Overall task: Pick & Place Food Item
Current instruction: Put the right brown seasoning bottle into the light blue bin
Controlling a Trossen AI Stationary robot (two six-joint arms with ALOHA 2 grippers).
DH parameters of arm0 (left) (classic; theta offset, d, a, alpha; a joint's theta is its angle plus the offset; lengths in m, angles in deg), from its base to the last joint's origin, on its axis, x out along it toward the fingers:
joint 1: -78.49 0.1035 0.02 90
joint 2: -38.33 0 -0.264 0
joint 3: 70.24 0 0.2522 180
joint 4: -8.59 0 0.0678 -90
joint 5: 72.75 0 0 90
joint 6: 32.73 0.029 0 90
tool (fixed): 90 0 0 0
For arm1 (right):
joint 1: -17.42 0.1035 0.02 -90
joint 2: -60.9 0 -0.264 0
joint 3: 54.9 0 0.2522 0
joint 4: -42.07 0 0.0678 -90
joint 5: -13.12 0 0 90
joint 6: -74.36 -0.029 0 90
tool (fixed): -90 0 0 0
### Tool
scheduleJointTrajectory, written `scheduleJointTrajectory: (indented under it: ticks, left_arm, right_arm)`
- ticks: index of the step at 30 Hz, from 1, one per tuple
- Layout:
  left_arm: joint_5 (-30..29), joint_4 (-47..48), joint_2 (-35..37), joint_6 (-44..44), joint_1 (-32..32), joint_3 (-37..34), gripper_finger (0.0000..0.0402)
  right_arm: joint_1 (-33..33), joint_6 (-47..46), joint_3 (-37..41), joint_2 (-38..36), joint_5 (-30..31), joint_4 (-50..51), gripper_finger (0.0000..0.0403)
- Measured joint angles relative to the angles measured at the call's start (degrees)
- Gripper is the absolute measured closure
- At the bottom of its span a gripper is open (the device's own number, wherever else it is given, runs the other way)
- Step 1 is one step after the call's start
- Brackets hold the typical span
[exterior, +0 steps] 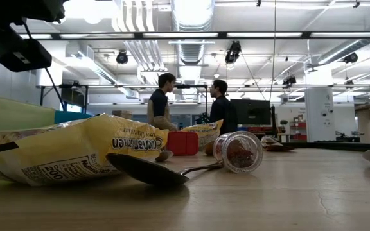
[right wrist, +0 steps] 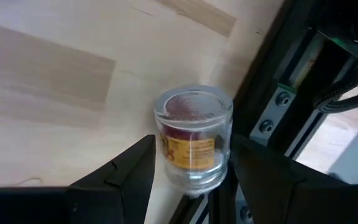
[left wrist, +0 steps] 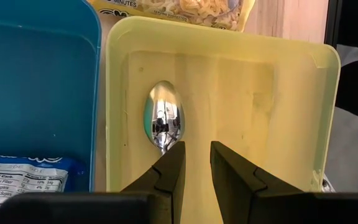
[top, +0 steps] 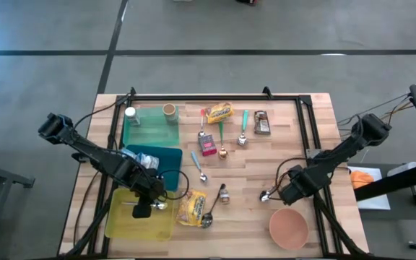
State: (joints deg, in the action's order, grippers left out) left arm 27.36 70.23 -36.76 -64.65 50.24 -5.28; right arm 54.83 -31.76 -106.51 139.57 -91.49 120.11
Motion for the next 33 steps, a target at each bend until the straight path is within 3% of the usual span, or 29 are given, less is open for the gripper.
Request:
scheduleJointTrajectory:
  ticks: [13, 19, 33]
  left_arm:
    - [1.01, 0.00, 0.00, 0.00, 0.14, 0.00, 0.0318]
    - [1.01, 0.00, 0.00, 0.02, 0.28, 0.00, 0.0318]
    - [0.96, 0.00, 0.00, 0.04, 0.49, 0.00, 0.0318]
  right_arm:
    - [0.00, 1.48, -0.07, 6.90, -1.01, -1.39, 0.0198]
    - [-0.86, 2.23, -0.25, 9.34, -1.56, -1.58, 0.0221]
    - [-2.92, 5.85, -3.59, 11.06, 0.53, 0.07, 0.0225]
